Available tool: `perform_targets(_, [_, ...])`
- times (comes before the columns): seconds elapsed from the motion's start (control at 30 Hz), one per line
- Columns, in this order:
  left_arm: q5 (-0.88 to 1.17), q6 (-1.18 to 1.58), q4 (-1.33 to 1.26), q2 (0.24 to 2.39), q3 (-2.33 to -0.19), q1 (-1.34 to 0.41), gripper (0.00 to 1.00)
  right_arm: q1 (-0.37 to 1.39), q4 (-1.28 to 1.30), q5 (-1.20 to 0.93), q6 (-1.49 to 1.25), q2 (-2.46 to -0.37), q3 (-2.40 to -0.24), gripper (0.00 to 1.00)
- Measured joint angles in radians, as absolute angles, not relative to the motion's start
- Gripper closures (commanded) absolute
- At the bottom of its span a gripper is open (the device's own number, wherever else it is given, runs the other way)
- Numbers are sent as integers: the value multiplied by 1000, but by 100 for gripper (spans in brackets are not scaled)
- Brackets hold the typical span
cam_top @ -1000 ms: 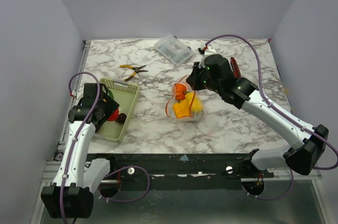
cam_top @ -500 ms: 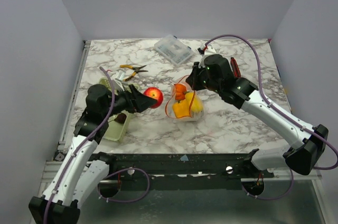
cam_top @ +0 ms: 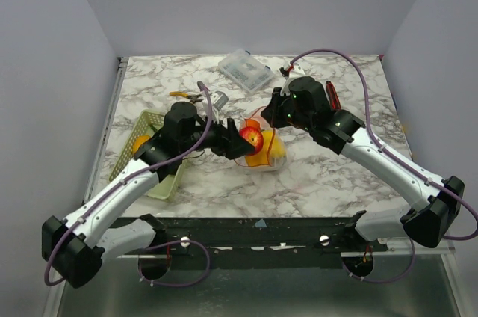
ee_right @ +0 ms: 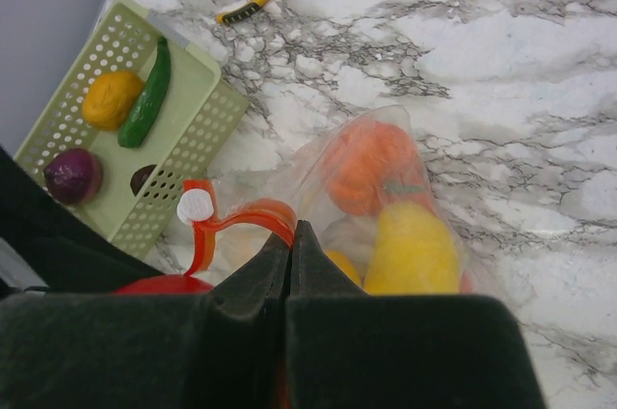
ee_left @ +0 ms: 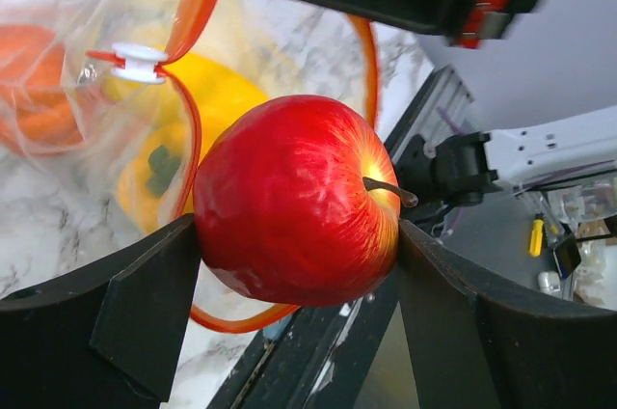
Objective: Place the food in the zip-top bag and seal the zipper
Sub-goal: Place the fake fruit in the zipper food storage bag.
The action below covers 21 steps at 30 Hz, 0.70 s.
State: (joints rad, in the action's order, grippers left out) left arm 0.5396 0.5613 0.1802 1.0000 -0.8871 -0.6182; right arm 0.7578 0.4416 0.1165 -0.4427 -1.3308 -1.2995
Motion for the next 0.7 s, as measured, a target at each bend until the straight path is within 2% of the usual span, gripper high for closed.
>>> perform_targets(0.07, [518, 552, 215, 1055, -912, -626, 91, 758, 441, 114, -445, -1331, -1298, 100])
perform_targets(0.1, [505, 548, 232, 1082, -928, -631, 85, 758, 441, 114, -445, -1331, -1298, 100])
perform_targets(0.17, [485, 542, 262, 1124, -960, -637, 67, 758, 441, 114, -445, -1331, -1298, 100])
perform_targets(0.23, [476, 540, 282, 1153, -989, -637, 46, 758, 441, 114, -445, -1330, -1298, 100])
perform_targets(0.27, [471, 539, 287, 1164, -1000, -637, 40, 758, 442, 114, -445, -1330, -1298, 100])
perform_targets(0.37, [456, 539, 299, 1184, -1030, -637, 32, 758, 442, 114, -445, -1330, -1298, 100])
perform_targets(0.5, [448, 540, 319, 1193, -1053, -637, 2, 758, 441, 114, -445, -1330, -1297, 100])
perform_targets(0.7, [437, 539, 345, 1193, -1063, -637, 3, 758, 441, 114, -445, -1331, -1295, 100])
